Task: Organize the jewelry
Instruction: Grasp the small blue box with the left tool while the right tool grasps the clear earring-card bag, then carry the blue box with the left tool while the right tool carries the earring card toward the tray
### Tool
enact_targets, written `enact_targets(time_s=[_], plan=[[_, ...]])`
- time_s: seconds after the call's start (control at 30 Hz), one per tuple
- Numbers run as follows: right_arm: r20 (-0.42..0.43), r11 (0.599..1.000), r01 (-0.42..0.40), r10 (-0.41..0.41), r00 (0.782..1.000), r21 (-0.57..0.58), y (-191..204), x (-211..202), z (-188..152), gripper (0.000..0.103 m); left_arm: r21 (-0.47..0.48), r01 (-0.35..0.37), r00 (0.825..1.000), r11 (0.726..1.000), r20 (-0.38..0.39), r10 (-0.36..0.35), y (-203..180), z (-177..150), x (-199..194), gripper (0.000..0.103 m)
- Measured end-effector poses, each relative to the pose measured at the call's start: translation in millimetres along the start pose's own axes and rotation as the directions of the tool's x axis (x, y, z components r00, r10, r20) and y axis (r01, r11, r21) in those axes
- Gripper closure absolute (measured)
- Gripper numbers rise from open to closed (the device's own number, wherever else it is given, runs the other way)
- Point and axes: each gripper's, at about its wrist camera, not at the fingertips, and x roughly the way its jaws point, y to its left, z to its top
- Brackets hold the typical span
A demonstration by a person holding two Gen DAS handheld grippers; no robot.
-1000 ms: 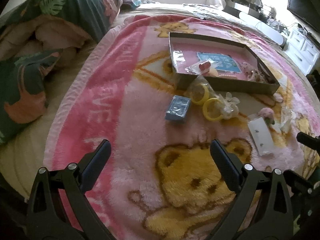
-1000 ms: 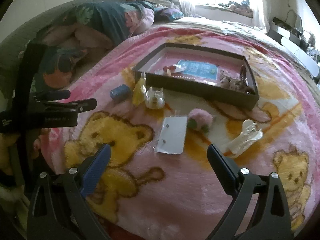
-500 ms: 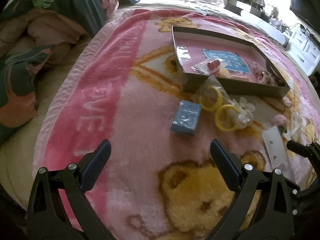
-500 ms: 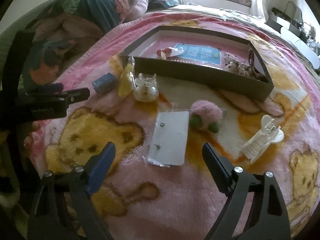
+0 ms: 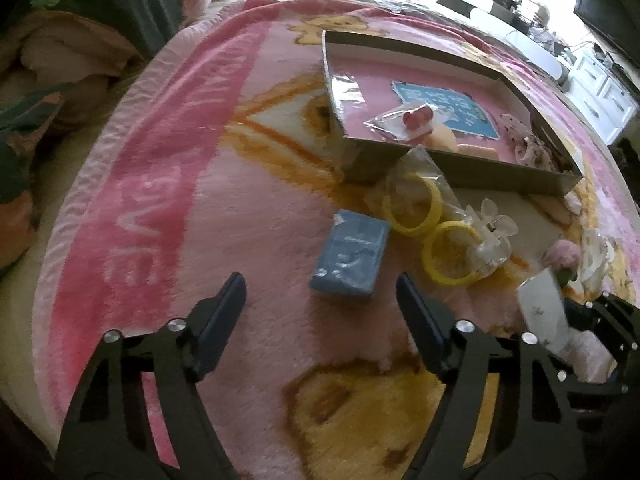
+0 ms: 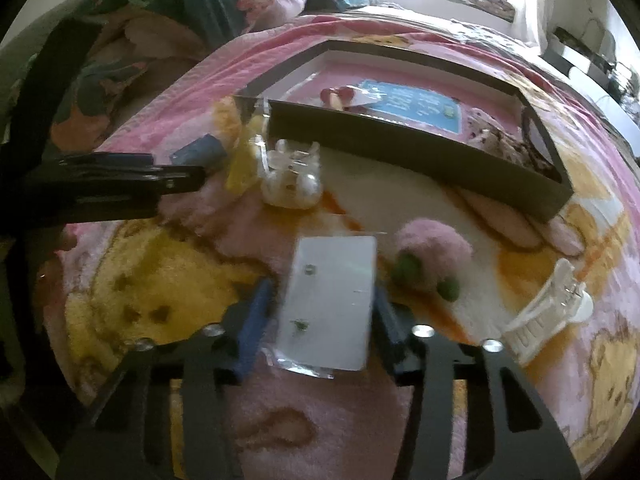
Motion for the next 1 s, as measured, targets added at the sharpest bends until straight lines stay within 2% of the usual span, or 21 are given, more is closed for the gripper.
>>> enact_targets(time_s=[0.3,0.47,0.67,1.0], plan=[[-0.007,0.997,-0.069,0.069,0.998,-0.030,9.3,-7.3,-4.7,0.063,0.003,0.047,0.999,0.999,-0.014,-0.047,-5.6,6.8,9.1,0.053],[-0.016,0.995,-0.093,0.092,0.996,-0.034,15.3,-12.7,-8.6,0.063,0.009,0.063,0.998,0.998,-0.024,-0.062,-8.6,8.7,11.5,0.074],[-0.018,0.993,-0.112,0.112,0.994,-0.021,16.5,-16.9,-8.4,0.063,0.015,0.082,0.996,0.996,-0.022,-0.082,-9.4,4.5,6.3,0.074],[-0.010,0.988,-0.148,0.147,0.989,-0.038,26.1,-27.8,-9.6,0.063,0.001,0.076,0.997,0.997,0.003,-0.076,-6.0,-5.1,-17.7,0.075]])
